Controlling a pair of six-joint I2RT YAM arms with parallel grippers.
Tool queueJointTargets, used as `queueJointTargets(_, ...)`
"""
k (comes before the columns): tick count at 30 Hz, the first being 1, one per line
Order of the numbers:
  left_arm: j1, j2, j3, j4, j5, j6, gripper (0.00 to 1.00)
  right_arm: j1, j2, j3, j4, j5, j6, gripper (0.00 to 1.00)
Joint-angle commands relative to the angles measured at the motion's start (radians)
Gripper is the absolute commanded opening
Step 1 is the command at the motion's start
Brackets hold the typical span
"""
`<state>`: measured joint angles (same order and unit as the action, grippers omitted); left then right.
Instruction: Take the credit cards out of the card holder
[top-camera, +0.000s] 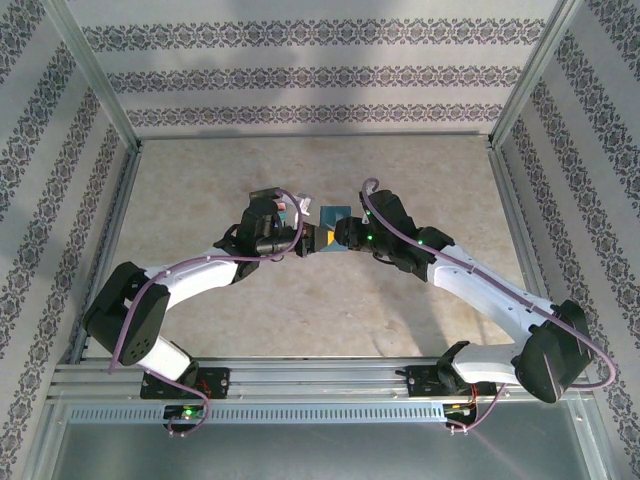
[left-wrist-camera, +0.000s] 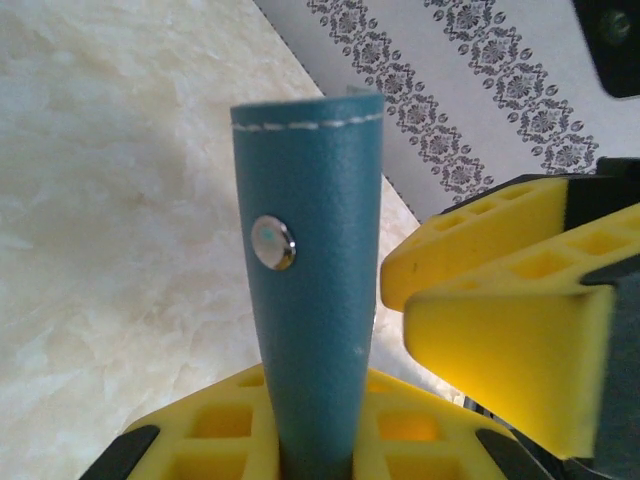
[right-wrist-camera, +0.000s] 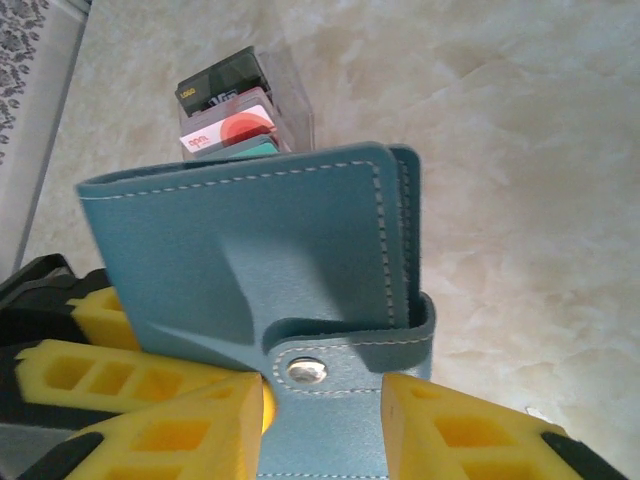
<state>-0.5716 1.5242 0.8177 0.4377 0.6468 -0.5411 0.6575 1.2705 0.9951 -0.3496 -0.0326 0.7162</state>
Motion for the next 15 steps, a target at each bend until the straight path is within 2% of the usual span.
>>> queueJointTargets(1, -0.023, -0.038, 0.007, 0.064, 0.02, 0.039, 0.07, 0.006, 0.002, 0.03, -0.012, 0.039, 0.012, 0.37)
queueJointTargets(15, -0.046, -0.022, 0.012, 0.056, 0.01, 0.07, 0.04, -0.007, -0.035, 0.007, 0.047, 0.017, 0.061, 0.36)
